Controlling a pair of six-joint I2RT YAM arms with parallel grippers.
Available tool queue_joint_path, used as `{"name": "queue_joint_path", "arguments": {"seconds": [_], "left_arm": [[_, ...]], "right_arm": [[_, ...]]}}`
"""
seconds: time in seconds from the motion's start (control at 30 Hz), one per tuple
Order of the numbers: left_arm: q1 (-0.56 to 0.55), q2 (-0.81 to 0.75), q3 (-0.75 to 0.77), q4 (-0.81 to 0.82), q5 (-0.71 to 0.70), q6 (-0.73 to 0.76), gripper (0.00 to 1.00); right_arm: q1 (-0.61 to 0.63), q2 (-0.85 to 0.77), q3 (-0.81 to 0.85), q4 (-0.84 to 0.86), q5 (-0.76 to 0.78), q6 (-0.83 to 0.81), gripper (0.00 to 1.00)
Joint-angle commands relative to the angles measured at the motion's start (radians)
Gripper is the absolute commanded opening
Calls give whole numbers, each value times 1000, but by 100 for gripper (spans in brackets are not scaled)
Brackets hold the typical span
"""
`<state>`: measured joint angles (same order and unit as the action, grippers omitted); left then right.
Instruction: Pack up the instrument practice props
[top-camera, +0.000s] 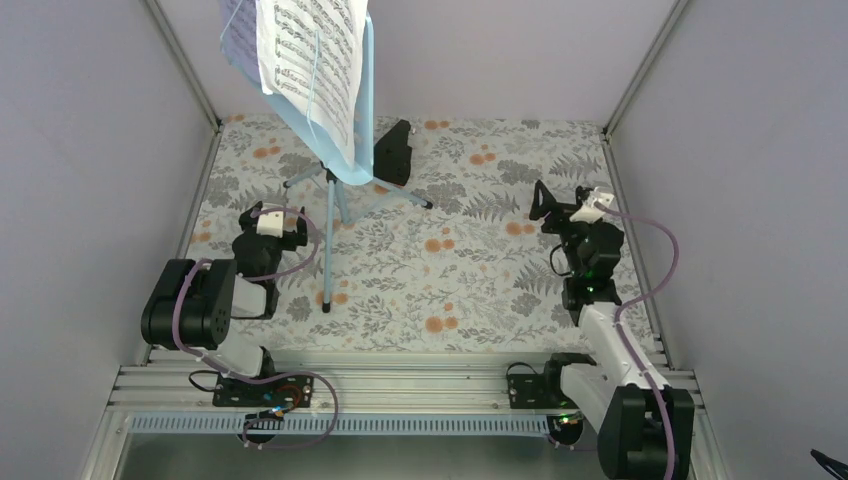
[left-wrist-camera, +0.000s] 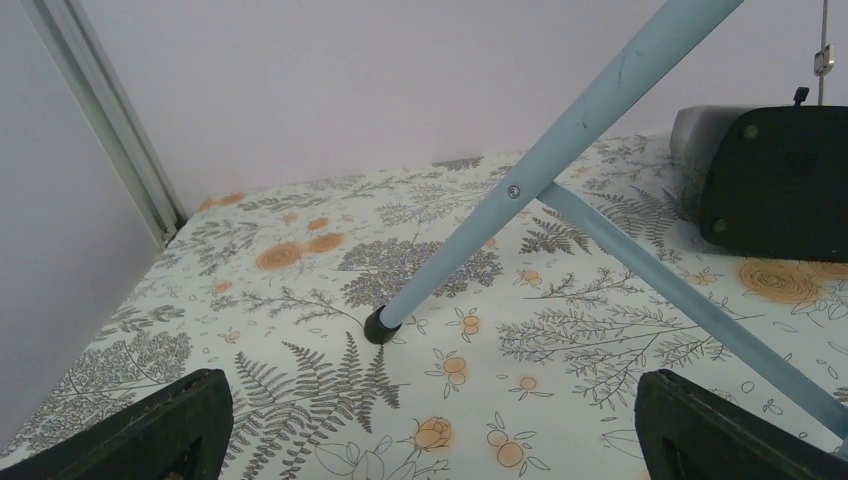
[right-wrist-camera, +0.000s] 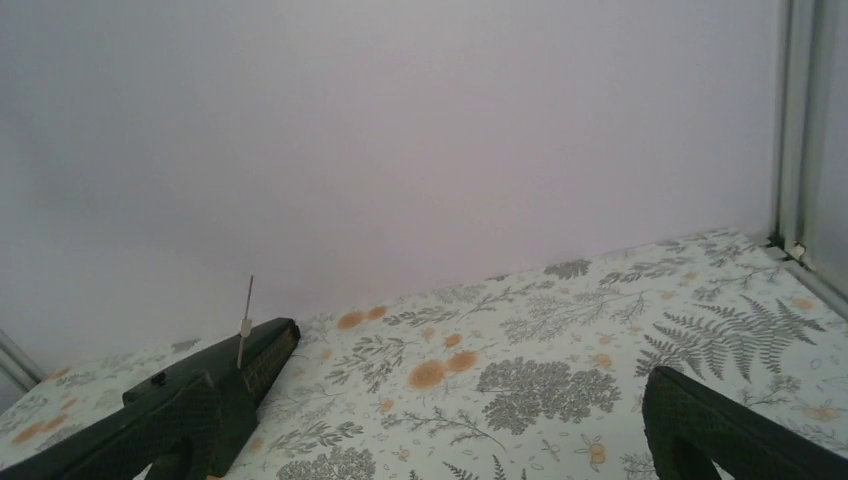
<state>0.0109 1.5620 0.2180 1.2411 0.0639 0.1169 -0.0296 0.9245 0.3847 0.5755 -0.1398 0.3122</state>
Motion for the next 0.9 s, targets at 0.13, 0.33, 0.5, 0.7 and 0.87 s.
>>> {"name": "queue_joint_path", "arguments": {"seconds": [0.13,0.33,0.5,0.7,0.87], "left_arm": [[3,-6,6,50,14,6,100],[2,-8,2,58,14,9,100],[0,-115,21,-68,-67,-25,100],[0,-305,50,-295,-194,-117,100],[0,-353,79,-397,-182,-135,100]], "right_arm": [[6,184,290,-359,-173,11,100],[244,520,629,-627,-89,-59,100],[335,645,774,-626,-138,-3,100],[404,887,1025,-720,-143,33,100],[439,1067,1185,-722,-164,56,100]]}}
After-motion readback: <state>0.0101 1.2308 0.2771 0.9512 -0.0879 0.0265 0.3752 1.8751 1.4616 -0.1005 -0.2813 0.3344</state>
